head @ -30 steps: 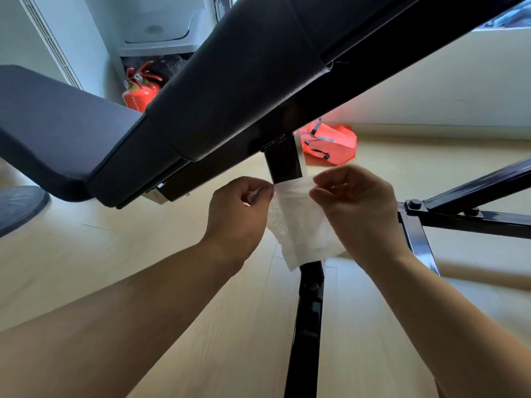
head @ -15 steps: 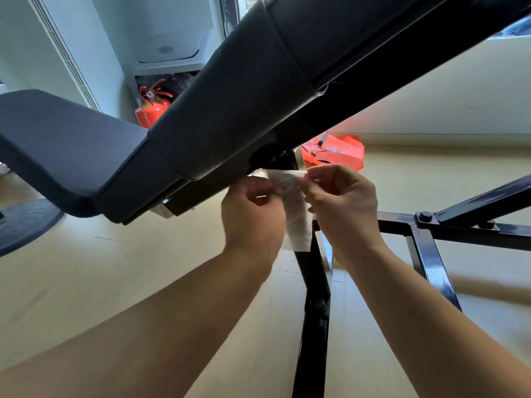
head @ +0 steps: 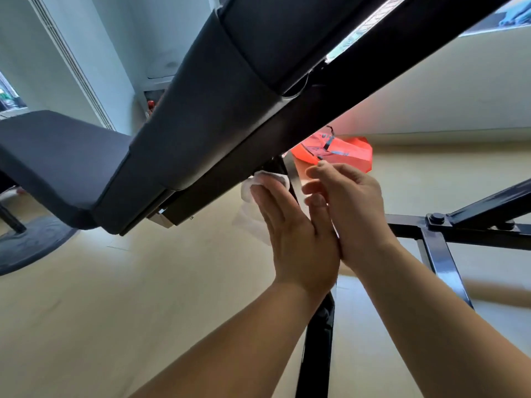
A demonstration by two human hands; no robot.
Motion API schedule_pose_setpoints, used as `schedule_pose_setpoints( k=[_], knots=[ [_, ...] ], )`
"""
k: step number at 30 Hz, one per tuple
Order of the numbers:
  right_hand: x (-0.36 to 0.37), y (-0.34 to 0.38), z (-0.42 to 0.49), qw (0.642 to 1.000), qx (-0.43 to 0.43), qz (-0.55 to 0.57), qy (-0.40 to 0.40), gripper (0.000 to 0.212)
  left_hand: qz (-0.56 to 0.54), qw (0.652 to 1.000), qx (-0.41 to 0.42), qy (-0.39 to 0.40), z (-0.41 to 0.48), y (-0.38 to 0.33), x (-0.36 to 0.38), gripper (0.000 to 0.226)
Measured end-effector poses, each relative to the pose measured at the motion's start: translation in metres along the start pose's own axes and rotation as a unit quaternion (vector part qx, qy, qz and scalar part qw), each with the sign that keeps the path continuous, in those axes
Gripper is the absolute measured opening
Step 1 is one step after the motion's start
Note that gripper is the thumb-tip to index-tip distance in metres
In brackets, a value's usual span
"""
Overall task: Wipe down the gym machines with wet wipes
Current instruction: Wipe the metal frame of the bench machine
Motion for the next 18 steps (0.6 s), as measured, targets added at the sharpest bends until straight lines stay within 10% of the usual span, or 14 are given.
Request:
schedule_pose_setpoints(
  k=[9,15,18],
  knots=[
    [-0.05,-0.061,-0.02,0.989,0.141,-0.019,-0.024,0.034,0.069,0.986,-0.091,0.119,-0.043,0.05,0.042,0.082],
    [-0.071,-0.088,-0.028,0.981,0.189,-0.04,-0.033,0.041,0.091,0.994,-0.016,-0.057,0.005,0.017,0.023,0.09],
    [-0.07,-0.098,-0.032,0.979,0.199,-0.041,-0.035,0.039,0.083,0.994,-0.047,0.048,-0.032,0.05,0.051,0.09]
  ],
)
Point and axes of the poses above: each hand's wrist, its own z-axis towards the middle knuckle, its own x-axis out of the palm, y = z × x, the point moved 5 cm from there along z, towards the middle knuckle, and after that the axes turned 15 degrees about y, right-handed, at the moved point
